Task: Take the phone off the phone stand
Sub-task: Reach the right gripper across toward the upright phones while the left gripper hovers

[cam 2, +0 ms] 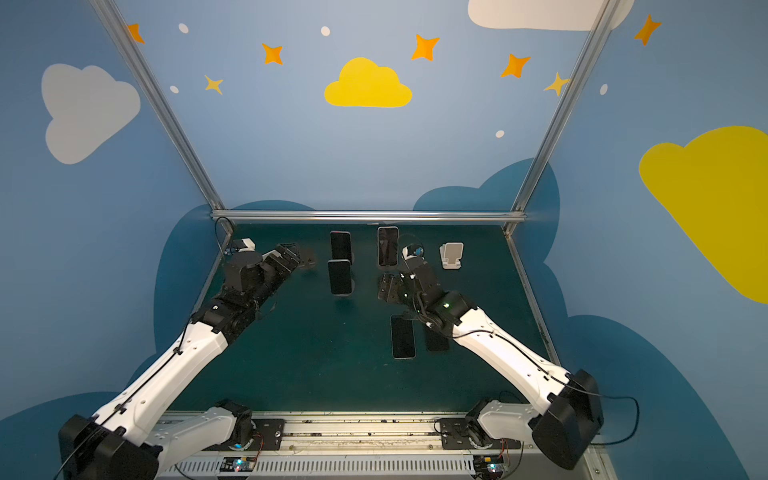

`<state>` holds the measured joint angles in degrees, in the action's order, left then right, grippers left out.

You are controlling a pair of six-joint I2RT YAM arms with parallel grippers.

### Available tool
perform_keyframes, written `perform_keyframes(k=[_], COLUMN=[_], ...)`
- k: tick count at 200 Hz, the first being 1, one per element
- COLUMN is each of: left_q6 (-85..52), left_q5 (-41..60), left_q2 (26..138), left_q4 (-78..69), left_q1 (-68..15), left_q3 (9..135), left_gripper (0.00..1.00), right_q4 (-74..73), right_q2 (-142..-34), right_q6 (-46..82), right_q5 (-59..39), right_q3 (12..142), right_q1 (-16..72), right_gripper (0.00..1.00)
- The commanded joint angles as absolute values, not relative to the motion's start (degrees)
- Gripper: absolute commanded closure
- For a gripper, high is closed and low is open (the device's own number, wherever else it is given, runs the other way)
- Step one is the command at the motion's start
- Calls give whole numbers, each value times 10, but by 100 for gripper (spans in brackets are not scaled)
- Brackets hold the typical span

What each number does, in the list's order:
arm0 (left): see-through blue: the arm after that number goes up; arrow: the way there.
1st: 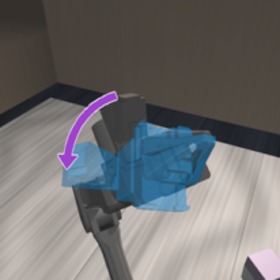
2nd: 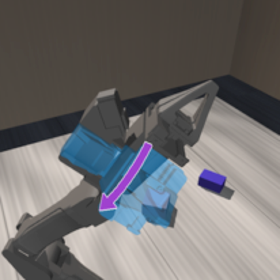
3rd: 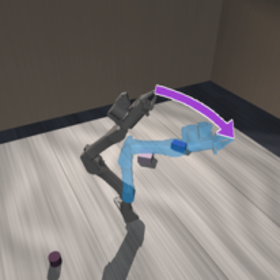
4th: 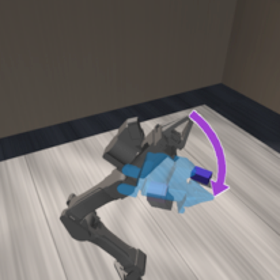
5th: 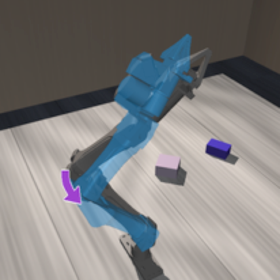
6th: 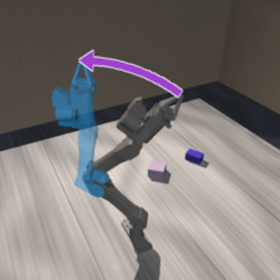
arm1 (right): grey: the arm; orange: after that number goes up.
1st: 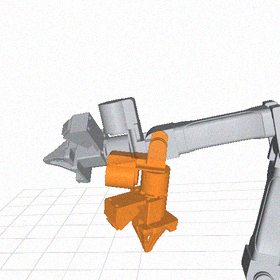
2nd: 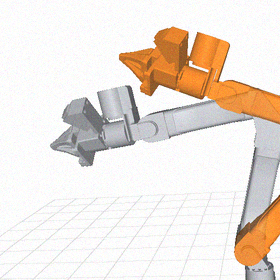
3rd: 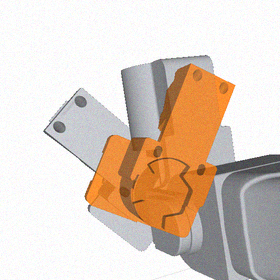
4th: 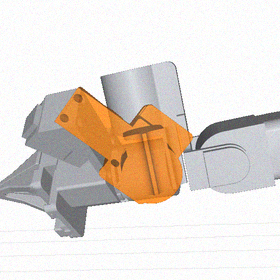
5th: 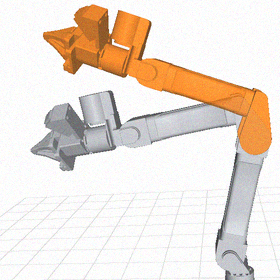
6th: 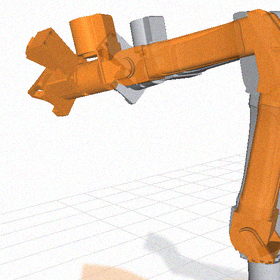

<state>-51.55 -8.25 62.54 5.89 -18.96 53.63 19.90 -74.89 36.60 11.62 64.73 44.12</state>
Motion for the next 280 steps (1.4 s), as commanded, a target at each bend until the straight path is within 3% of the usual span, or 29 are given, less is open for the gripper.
perform_keyframes(k=[1,38,170,280], left_q6=[-516,-491,-503,-527], left_q5=[-102,-155,-90,-56], left_q2=[614,606,632,652], left_q4=[56,57,28,14], left_q1=[-182,-165,-72,-39], left_q3=[539,533,521,514], left_gripper=[0,0,0,0], right_q4=[194,192,225,189], right_q2=[-787,-826,-1091,-1181], right_q6=[350,314,301,311], right_q5=[146,207,232,264], right_q3=[679,723,985,1032], right_q1=[467,512,540,532], right_gripper=[14,7,6,5])
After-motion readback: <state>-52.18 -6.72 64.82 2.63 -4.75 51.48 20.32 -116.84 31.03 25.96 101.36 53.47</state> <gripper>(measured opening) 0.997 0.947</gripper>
